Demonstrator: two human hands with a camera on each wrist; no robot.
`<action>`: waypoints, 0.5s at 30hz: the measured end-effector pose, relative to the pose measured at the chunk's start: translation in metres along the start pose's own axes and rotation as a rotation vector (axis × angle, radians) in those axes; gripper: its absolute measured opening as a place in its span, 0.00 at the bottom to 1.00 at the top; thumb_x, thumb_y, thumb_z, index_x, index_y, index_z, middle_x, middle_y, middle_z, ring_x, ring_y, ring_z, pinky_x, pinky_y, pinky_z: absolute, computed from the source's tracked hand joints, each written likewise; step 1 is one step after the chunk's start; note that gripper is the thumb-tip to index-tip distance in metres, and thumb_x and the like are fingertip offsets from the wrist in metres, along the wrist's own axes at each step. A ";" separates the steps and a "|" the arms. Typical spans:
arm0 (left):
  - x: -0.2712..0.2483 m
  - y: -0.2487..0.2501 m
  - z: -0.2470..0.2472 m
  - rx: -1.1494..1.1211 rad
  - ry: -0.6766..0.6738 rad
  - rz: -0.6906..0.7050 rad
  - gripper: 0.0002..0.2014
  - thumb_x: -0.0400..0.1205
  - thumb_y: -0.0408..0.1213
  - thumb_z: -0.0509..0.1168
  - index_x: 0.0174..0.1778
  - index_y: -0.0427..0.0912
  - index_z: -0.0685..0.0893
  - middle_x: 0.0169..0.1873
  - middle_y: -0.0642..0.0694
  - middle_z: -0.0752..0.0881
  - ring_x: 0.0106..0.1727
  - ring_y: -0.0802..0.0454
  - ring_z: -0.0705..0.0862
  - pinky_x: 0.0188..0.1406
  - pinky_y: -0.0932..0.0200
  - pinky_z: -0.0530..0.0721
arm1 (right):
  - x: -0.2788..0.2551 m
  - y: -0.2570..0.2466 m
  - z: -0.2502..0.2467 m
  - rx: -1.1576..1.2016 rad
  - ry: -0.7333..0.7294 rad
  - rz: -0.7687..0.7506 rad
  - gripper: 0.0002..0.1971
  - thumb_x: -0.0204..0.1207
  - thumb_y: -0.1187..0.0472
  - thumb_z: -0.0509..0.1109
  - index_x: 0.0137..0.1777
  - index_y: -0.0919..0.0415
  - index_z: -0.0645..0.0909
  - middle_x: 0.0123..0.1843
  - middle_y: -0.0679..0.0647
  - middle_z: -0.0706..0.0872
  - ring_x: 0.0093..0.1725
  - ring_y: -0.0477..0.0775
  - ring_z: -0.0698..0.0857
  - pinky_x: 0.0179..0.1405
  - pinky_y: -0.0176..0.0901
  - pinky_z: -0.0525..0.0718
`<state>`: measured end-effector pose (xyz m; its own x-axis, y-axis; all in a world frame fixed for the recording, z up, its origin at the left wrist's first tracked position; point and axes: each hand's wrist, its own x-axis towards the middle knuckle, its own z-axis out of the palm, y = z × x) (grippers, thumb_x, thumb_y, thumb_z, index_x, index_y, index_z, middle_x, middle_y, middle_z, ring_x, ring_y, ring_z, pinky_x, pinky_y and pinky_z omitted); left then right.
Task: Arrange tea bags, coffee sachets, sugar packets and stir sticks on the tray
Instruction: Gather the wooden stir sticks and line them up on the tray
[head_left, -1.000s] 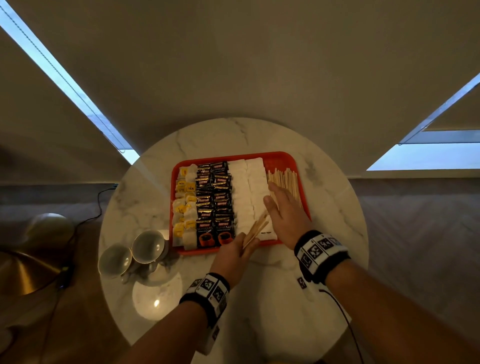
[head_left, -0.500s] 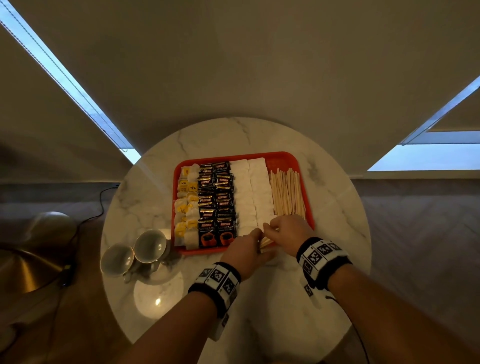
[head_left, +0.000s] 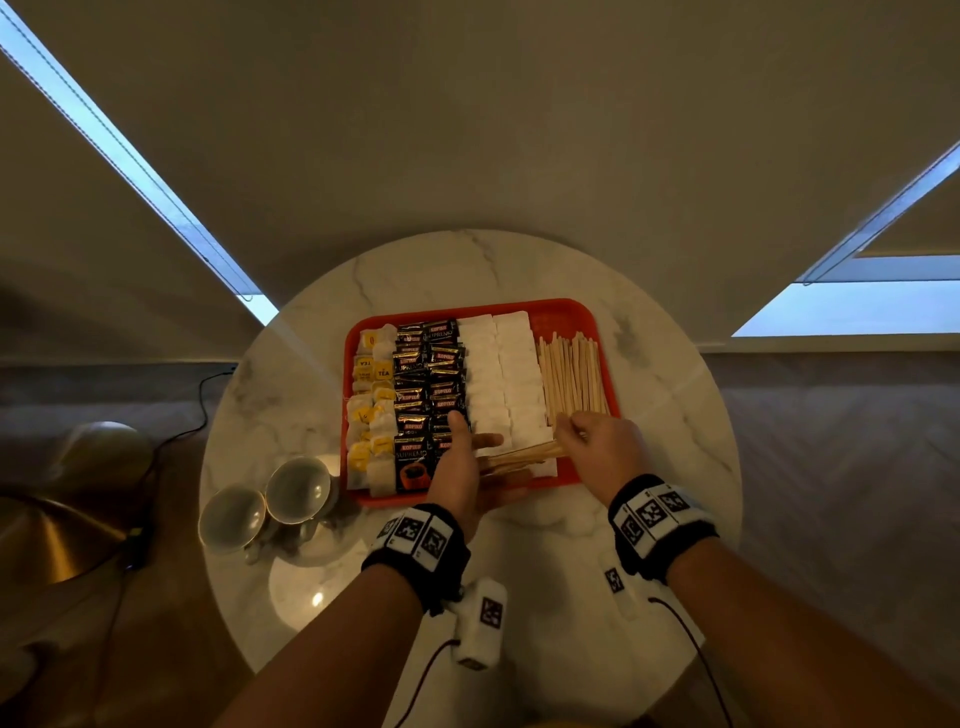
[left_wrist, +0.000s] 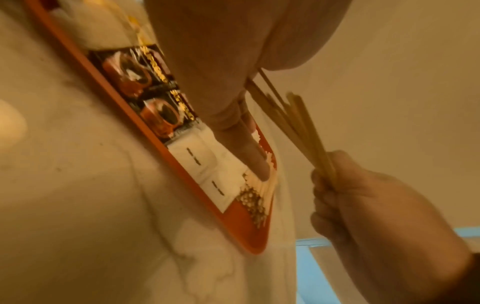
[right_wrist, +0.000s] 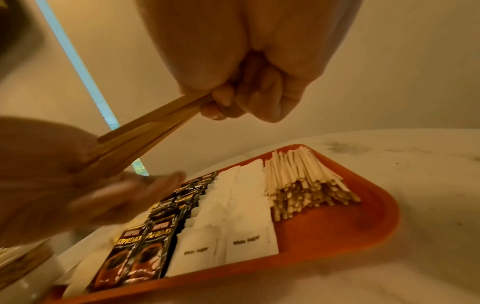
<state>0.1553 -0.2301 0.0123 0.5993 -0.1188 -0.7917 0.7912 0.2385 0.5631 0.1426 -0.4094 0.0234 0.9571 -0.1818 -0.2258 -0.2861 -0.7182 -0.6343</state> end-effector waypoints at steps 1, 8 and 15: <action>-0.003 0.001 0.006 -0.045 -0.019 -0.009 0.39 0.85 0.70 0.47 0.60 0.36 0.84 0.49 0.33 0.93 0.49 0.35 0.93 0.44 0.44 0.93 | -0.001 -0.004 0.003 -0.005 0.008 -0.019 0.21 0.86 0.50 0.64 0.32 0.57 0.80 0.25 0.48 0.79 0.26 0.46 0.78 0.22 0.35 0.72; 0.005 -0.003 0.001 0.131 -0.062 0.139 0.22 0.89 0.55 0.61 0.50 0.37 0.84 0.34 0.43 0.88 0.24 0.51 0.81 0.19 0.62 0.78 | -0.003 -0.015 0.005 -0.114 -0.048 -0.101 0.23 0.86 0.45 0.62 0.34 0.57 0.84 0.26 0.51 0.82 0.26 0.44 0.78 0.23 0.30 0.72; 0.011 -0.012 -0.003 0.182 -0.147 0.227 0.17 0.86 0.48 0.68 0.45 0.35 0.89 0.35 0.40 0.83 0.28 0.54 0.76 0.32 0.60 0.79 | 0.000 -0.011 0.009 -0.344 -0.051 -0.142 0.28 0.86 0.38 0.51 0.40 0.53 0.87 0.31 0.48 0.84 0.32 0.49 0.82 0.36 0.48 0.86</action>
<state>0.1524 -0.2317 -0.0037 0.7633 -0.2238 -0.6060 0.6365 0.1001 0.7647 0.1448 -0.3957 0.0238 0.9800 -0.0368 -0.1956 -0.1101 -0.9190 -0.3786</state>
